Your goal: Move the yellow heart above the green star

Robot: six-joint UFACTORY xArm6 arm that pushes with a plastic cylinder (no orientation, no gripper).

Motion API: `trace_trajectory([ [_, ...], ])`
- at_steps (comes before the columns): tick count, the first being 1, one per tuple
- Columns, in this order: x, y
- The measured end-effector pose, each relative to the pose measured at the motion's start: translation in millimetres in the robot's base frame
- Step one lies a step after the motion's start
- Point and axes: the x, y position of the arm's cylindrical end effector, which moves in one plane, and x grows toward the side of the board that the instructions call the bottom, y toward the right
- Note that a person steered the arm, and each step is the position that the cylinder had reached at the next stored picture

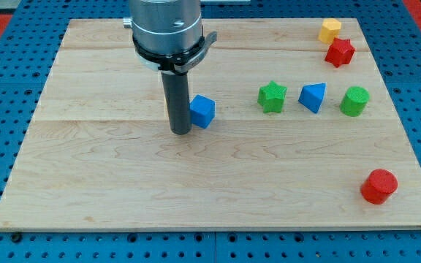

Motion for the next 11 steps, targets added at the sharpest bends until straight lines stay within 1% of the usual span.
trace_trajectory([
  [1, -7, 23],
  [3, -27, 45],
  [4, 20, 41],
  [5, 15, 26],
  [7, -55, 0],
  [8, -56, -19],
  [9, -25, -45],
  [10, -25, -77],
  [11, -58, -132],
])
